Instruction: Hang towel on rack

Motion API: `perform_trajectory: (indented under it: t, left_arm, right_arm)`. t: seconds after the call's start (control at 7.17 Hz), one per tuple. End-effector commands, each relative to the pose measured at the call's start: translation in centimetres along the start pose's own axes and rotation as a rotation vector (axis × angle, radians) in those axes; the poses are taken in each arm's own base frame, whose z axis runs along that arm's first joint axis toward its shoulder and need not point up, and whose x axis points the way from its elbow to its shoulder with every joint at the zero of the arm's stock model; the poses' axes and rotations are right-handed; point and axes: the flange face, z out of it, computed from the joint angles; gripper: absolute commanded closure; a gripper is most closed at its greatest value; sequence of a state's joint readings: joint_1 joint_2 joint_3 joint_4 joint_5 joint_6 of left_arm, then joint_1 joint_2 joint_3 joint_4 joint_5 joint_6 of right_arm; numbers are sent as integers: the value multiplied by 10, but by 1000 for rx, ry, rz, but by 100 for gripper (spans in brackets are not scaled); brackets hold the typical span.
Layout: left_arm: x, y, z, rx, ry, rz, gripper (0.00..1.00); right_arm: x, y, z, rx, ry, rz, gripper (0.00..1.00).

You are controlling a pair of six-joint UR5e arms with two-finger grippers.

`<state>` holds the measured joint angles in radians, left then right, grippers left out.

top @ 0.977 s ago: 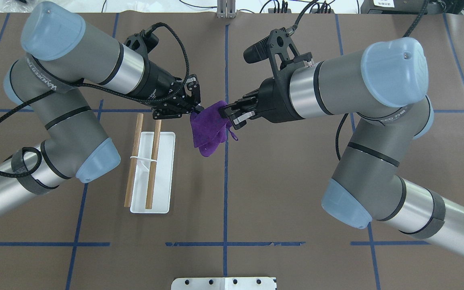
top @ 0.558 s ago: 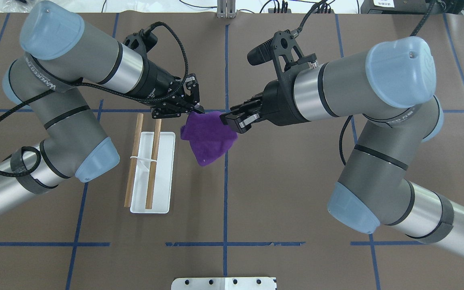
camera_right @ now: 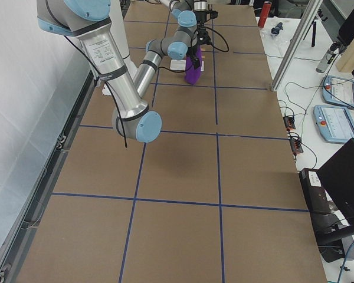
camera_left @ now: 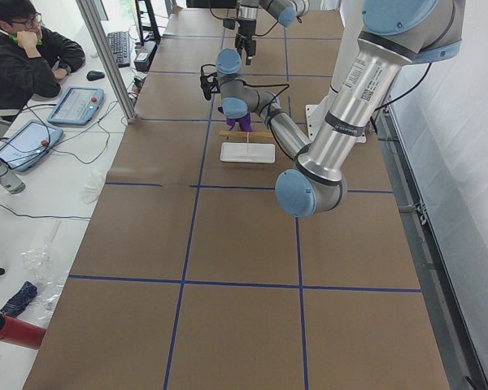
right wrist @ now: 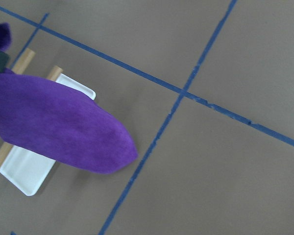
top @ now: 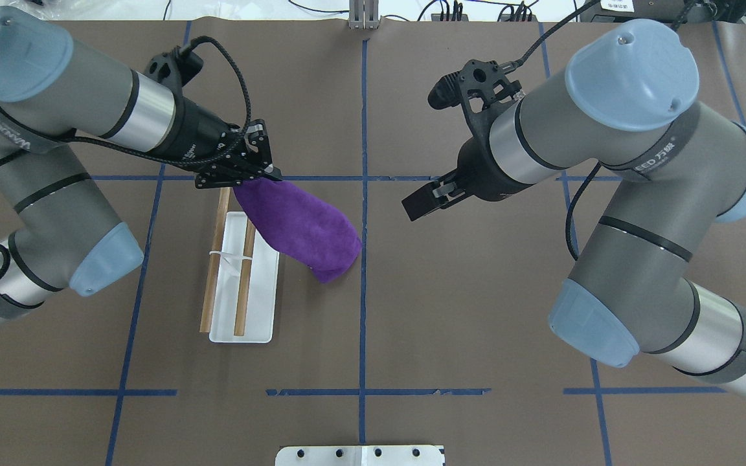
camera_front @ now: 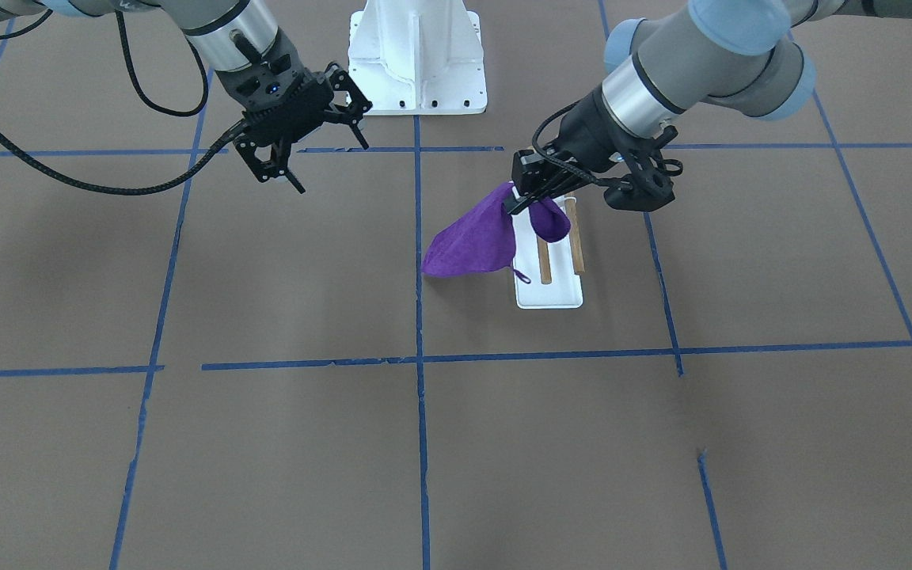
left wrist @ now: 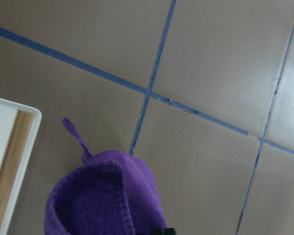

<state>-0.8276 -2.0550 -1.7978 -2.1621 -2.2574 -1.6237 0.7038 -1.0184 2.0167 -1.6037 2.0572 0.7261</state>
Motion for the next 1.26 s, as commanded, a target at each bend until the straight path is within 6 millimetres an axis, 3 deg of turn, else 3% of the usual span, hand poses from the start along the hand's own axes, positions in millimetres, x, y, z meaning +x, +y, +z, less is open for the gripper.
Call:
perform_trajectory:
  t: [0.0,0.28,0.42,0.56,0.84,0.98,1.12]
  left_arm:
    - [-53,-17,-27,45,-48,83,100]
    - [-114,-34,-36,63,-130,183,100]
    - [-142,-37,-34,58,-167,220,100]
    - [-154,-38,-33,57,-184,224,100]
    - [-160,-37,-31,54,-191,221,100]
    - [-162,-38,-28,52,-197,218,45]
    - [-162,-38,-28,68,-203,255,0]
  right_arm:
    - [57,-12,0,-104,159,125,0]
    - [118,-18,-2,-168,218,96,0]
    - [152,-10,-5,-185,243,70,0]
    - [174,-7,-11,-193,257,46,0]
    - [188,-4,-15,-199,259,49,0]
    - [195,-4,-18,-198,264,52,0]
    - [206,-2,-22,-200,268,50,0]
